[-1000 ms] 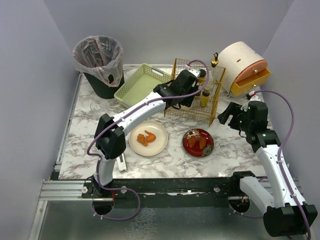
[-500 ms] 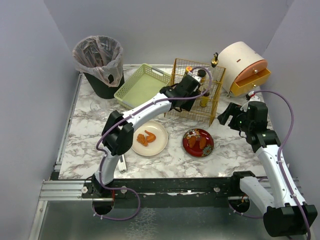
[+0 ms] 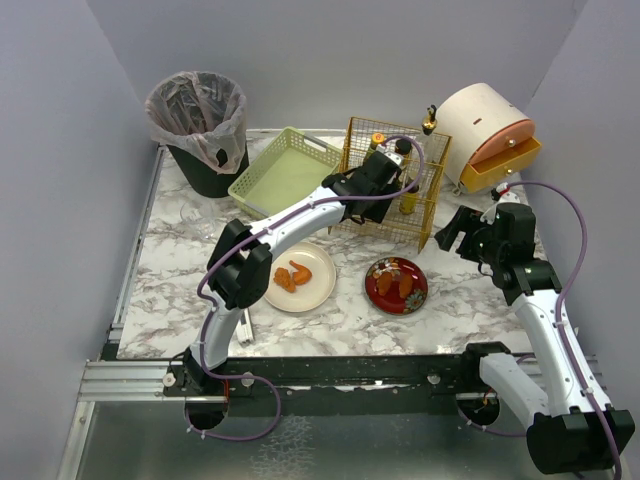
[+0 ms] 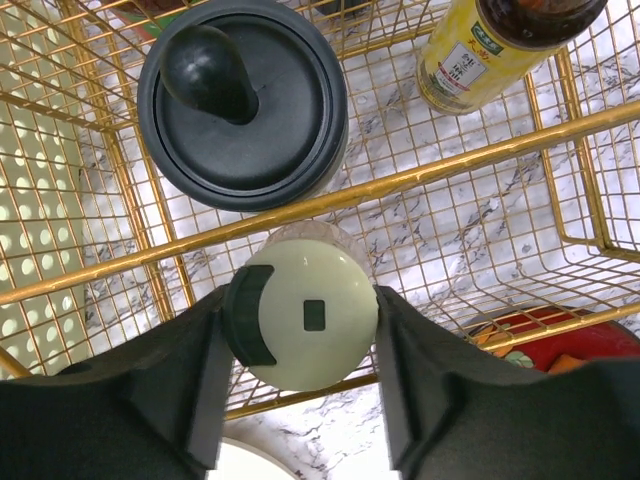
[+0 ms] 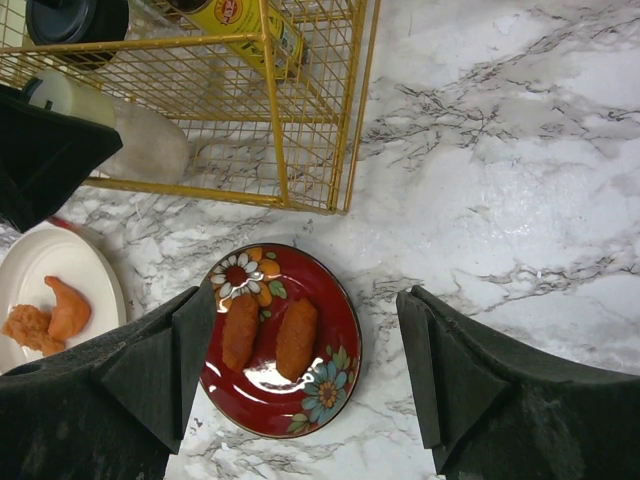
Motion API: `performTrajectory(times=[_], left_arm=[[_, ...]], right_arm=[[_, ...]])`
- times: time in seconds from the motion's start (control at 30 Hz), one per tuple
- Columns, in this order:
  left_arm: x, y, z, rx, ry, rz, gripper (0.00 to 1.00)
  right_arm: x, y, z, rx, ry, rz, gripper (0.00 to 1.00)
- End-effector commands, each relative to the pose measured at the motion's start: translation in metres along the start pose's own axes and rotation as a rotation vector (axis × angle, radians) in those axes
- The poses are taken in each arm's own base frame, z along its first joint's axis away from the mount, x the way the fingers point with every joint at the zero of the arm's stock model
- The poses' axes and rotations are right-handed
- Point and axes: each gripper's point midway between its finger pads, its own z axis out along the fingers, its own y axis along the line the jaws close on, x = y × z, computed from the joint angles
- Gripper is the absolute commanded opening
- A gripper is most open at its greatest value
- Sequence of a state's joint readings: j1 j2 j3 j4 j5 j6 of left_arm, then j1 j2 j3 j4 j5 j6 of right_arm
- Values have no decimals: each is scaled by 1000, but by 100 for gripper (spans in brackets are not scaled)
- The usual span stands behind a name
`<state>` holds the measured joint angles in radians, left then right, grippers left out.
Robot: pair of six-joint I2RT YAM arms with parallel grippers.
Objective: Clear the kitchen counter
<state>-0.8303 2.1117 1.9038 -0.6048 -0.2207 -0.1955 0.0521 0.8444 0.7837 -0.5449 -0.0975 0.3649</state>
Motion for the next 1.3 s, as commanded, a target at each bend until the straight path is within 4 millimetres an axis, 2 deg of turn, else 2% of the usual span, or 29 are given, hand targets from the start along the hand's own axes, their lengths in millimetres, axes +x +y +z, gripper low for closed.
performTrajectory(times=[0.0,0.07,0.2,0.4,0.6,0.87,1.03,1.17,1.27], left_arm=[[10,8,6,-34,30,10,72],[2,9,0,-32,11,7,80],[-13,7,-15,-14,-26,5,89],[-40,4,-45,24,-89,-11,92],[-68,-10,-78,131,-165,-12,94],[-99,-3,-132,153,-288,-14,97],[-98,24,-166,106,-348,-66,97],[-83,66,-196,42,-410,-177,99],[-60,107,-215,-32,-443,-280,99]], right_arm=[[7,2,-3,-26,22,-12,81],[7,4,-3,-34,21,-10,81],[5,5,-4,-40,9,-10,81],[-4,11,-9,-64,-23,-20,81],[-19,15,-15,-69,-66,-19,82],[-35,18,-24,-61,-118,6,82],[-36,29,-27,-111,-105,-6,83],[-40,37,-30,-154,-107,-55,83],[-48,43,-34,-179,-115,-79,83]])
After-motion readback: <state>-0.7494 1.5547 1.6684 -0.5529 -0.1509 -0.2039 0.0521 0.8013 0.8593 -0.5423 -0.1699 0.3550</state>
